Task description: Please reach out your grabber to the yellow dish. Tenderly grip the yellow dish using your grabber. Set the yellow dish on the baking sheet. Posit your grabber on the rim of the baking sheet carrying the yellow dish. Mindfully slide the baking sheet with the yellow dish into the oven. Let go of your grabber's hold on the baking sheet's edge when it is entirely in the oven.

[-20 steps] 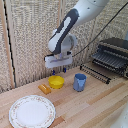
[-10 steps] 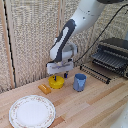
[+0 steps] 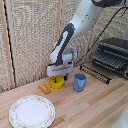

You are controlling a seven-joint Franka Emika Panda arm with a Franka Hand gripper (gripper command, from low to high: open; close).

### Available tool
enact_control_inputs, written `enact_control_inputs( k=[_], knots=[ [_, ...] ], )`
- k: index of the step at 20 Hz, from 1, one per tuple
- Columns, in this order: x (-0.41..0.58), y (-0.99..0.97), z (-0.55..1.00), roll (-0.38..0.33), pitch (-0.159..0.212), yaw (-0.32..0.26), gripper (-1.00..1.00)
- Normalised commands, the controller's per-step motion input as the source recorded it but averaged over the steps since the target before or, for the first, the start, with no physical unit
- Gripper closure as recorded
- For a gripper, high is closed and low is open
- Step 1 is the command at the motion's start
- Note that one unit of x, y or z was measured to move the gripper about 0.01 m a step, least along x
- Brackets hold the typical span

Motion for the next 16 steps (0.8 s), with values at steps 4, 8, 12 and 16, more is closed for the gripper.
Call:
enact_control_inputs(
  k=[4,8,12,16],
  knots=[
    [0.003,0.0,0.02,0.002,0.003,0.0,1.0],
    [0.01,0.0,0.11,0.028,0.002,-0.036,1.0],
    [0.0,-0.02,0.31,0.059,0.0,-0.087,1.0],
    [-0.003,-0.11,0.62,0.063,0.012,-0.13,1.0]
  ],
)
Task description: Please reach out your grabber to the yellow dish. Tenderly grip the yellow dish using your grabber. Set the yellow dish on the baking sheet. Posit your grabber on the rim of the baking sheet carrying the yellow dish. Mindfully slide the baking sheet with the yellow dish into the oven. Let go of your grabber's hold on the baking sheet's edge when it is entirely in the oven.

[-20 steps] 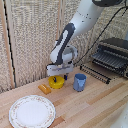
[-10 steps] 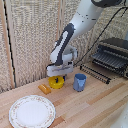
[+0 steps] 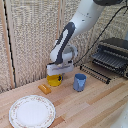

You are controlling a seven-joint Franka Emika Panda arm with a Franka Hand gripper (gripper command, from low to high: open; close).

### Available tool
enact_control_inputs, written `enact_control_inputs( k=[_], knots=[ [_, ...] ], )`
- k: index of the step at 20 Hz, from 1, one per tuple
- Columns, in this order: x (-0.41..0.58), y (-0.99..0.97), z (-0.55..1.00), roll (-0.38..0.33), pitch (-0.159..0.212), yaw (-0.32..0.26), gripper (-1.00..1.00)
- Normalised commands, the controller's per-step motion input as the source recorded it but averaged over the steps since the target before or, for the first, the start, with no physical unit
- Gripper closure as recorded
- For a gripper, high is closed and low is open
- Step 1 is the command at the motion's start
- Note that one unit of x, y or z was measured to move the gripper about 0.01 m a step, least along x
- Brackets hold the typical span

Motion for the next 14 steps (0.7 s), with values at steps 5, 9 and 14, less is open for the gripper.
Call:
enact_control_inputs(
  k=[5,9,14],
  knots=[
    [0.0,-0.07,0.92,0.047,0.032,-0.137,1.0],
    [0.0,-0.04,1.0,0.03,0.012,-0.148,1.0],
    [0.0,-0.16,0.9,0.011,0.015,-0.241,1.0]
  ],
)
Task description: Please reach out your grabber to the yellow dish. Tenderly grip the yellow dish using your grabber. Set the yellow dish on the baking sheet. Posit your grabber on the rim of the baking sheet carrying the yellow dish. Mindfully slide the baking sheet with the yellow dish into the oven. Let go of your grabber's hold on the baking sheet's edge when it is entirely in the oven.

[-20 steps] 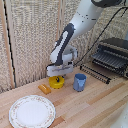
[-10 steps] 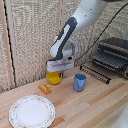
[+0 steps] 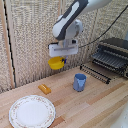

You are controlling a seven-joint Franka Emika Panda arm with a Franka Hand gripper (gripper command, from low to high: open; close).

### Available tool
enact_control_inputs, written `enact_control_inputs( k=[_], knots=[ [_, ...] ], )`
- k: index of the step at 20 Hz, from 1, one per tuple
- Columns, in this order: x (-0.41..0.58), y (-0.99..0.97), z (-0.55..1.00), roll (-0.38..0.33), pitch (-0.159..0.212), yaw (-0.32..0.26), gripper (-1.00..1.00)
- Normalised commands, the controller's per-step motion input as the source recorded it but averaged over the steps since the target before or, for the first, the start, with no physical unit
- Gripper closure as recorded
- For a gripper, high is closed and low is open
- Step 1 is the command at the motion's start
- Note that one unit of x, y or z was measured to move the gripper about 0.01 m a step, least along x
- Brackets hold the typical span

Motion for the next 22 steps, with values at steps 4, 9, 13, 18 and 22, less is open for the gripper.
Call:
enact_control_inputs(
  k=[4,9,13,18,22],
  knots=[
    [0.0,-0.31,0.67,0.023,0.045,-0.306,1.0],
    [0.0,-0.21,0.45,0.004,0.0,-0.353,1.0],
    [0.0,-0.19,0.32,0.0,-0.007,-0.366,1.0],
    [0.0,-0.24,0.21,0.0,-0.039,-0.353,1.0],
    [-0.06,-0.54,0.08,0.0,-0.012,-0.253,1.0]
  ],
)
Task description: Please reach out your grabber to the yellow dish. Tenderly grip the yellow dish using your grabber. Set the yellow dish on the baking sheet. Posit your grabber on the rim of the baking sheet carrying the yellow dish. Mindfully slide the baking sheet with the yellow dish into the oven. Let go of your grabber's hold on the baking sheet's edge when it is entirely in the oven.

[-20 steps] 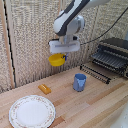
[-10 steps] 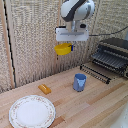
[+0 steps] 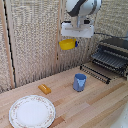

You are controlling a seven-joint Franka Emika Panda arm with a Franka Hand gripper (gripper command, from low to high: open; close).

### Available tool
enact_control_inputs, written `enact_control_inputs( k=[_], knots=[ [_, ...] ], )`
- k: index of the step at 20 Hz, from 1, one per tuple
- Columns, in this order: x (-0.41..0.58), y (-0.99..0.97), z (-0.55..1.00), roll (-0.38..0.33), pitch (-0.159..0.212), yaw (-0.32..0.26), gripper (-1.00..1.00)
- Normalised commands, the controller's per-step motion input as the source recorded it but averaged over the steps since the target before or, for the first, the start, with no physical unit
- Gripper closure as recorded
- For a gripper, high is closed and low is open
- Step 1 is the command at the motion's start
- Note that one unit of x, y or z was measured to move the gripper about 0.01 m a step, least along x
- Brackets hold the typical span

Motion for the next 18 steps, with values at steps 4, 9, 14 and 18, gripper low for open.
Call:
enact_control_inputs(
  k=[4,9,14,18],
  knots=[
    [-0.126,-0.66,0.0,0.0,-0.02,-0.213,1.0],
    [-0.127,-0.66,-0.03,0.0,-0.053,-0.217,1.0],
    [-0.099,-0.76,-0.01,0.0,-0.042,-0.179,1.0],
    [-0.059,-0.87,0.0,0.0,-0.033,-0.129,1.0]
  ],
)
